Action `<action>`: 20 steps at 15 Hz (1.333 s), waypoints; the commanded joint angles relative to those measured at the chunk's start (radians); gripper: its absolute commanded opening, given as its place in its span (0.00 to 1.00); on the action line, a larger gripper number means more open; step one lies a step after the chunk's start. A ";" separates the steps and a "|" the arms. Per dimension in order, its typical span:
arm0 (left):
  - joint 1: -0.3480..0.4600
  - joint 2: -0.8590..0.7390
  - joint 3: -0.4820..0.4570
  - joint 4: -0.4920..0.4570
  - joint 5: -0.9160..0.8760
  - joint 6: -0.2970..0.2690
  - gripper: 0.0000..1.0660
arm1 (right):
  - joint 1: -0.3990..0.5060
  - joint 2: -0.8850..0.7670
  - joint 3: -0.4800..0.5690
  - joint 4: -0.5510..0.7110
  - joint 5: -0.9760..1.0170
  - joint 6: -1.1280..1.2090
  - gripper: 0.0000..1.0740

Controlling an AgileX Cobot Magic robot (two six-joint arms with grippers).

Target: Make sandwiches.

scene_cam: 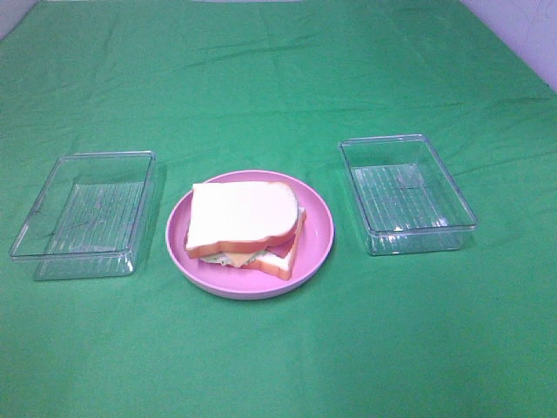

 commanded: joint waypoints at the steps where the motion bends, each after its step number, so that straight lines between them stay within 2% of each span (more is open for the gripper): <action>1: -0.002 -0.020 0.001 -0.006 -0.011 -0.003 0.76 | 0.000 -0.137 0.094 -0.008 -0.044 -0.070 0.74; 3: -0.002 -0.020 0.001 -0.006 -0.011 -0.003 0.76 | 0.000 -0.219 0.106 -0.014 -0.146 -0.091 0.74; 10: -0.002 -0.025 0.001 -0.006 -0.011 -0.002 0.76 | 0.000 -0.222 0.125 -0.014 -0.121 -0.085 0.74; 12: 0.086 -0.025 0.001 -0.006 -0.011 -0.002 0.76 | 0.000 -0.222 0.125 -0.014 -0.121 -0.085 0.74; 15: 0.288 -0.025 0.001 -0.006 -0.011 -0.002 0.76 | -0.053 -0.222 0.125 -0.011 -0.121 -0.085 0.74; 16: 0.327 -0.025 0.001 -0.006 -0.011 -0.002 0.76 | -0.098 -0.222 0.125 -0.011 -0.121 -0.085 0.74; 17: 0.432 -0.025 0.001 -0.006 -0.011 -0.002 0.76 | -0.154 -0.222 0.125 -0.011 -0.121 -0.085 0.74; 18: 0.468 -0.025 0.001 -0.006 -0.011 -0.002 0.76 | -0.189 -0.222 0.125 -0.011 -0.121 -0.085 0.74; 19: 0.525 -0.025 0.001 -0.006 -0.011 -0.002 0.76 | -0.257 -0.222 0.125 -0.011 -0.121 -0.085 0.74; 20: 0.583 -0.025 0.001 -0.006 -0.011 -0.002 0.76 | -0.362 -0.222 0.125 -0.011 -0.121 -0.085 0.74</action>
